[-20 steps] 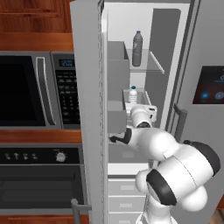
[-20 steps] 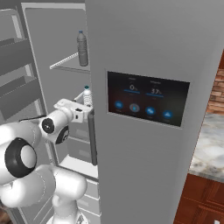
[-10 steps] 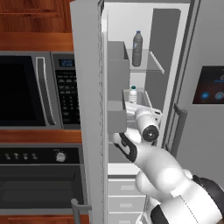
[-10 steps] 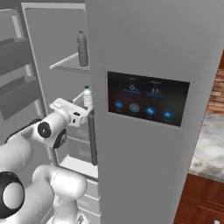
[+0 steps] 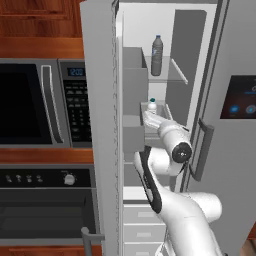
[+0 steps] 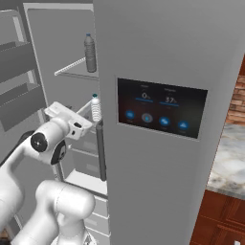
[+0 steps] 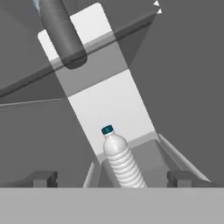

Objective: Take the bottled waters from the counter and place them in the freezer to freeze. Close the freezer door after placing the bottles.

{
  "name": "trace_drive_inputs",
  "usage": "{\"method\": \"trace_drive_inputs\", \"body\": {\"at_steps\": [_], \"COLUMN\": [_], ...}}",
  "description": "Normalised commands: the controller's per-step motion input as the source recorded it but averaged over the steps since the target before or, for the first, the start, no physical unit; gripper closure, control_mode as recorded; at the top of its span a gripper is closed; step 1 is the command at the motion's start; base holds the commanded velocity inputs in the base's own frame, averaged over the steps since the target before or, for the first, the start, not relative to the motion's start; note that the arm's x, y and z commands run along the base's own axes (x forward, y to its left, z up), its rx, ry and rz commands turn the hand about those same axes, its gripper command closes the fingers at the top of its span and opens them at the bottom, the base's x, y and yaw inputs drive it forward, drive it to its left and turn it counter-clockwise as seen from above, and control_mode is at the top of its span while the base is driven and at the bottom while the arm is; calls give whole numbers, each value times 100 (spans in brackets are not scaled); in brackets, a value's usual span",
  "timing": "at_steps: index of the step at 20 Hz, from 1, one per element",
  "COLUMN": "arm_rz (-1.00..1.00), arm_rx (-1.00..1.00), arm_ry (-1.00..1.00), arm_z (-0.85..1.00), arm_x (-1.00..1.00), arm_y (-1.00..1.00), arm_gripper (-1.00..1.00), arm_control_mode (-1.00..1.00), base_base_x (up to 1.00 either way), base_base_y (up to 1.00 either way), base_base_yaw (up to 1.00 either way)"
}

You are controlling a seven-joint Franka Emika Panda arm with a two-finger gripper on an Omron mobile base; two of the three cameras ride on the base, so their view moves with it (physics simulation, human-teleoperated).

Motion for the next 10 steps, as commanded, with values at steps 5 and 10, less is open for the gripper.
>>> {"method": "trace_drive_inputs", "body": {"at_steps": [5,10], "arm_rz": [0,0], "arm_rx": [22,30], "arm_ry": [6,12], "arm_z": [17,34], "arm_x": [-54,-63], "arm_y": [-9,-20], "arm_gripper": [-100,-100], "arm_control_mode": [-100,-100], "base_base_x": [0,0], "base_base_y": [0,0], "base_base_yaw": [0,0]}}
